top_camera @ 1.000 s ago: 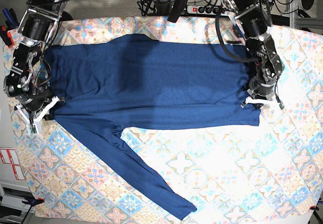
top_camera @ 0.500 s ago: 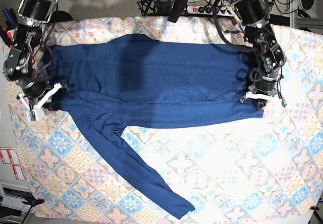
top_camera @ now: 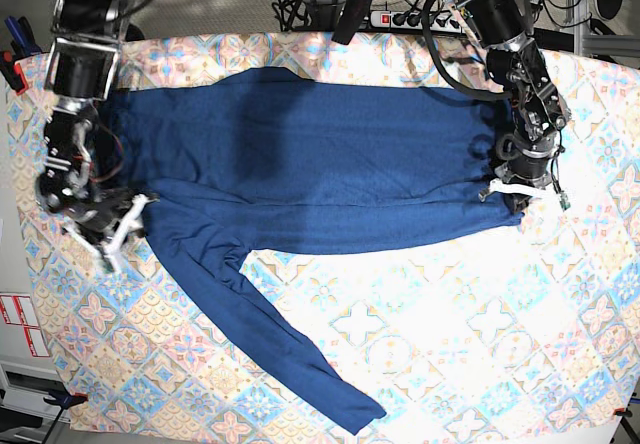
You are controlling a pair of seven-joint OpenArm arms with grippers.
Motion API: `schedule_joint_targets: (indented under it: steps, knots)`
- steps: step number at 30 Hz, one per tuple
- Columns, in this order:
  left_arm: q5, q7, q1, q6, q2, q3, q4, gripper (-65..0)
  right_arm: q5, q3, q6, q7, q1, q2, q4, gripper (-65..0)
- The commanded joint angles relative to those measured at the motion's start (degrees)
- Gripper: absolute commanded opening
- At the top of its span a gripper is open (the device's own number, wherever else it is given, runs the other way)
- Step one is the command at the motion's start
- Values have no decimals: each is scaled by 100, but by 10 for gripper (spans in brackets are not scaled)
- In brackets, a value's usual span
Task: Fold the T-shirt properly
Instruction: 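Fold the grasped edge over toward the collar with both grippers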
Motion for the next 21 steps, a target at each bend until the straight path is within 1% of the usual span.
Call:
schedule_joint_targets:
  steps: [1, 4, 7, 14, 18, 21]
  knots:
    - [-62, -123, -74, -60, -46, 9, 105, -650, -121, -58, -50, 30, 207, 104, -77, -405]
    - [-62, -123, -82, -60, -46, 9, 105, -650, -288, -428, -50, 82, 585, 95, -649, -404]
    - [-62, -106, -82, -60, -46, 9, 105, -650, -288, -647, -50, 478, 858, 95, -1264, -404]
    - [-62, -106, -65, -60, -46, 9, 105, -650, -297, -674, -50, 1296, 1315, 95, -2697, -404]
    - [-62, -106, -74, -60, -46, 9, 105, -650, -297, -674, -50, 1612, 1377, 95, -3075, -404]
    - [-62, -106, -82, -60, -46, 9, 105, -650, -297, -674, -50, 1656, 1377, 95, -3137, -405]
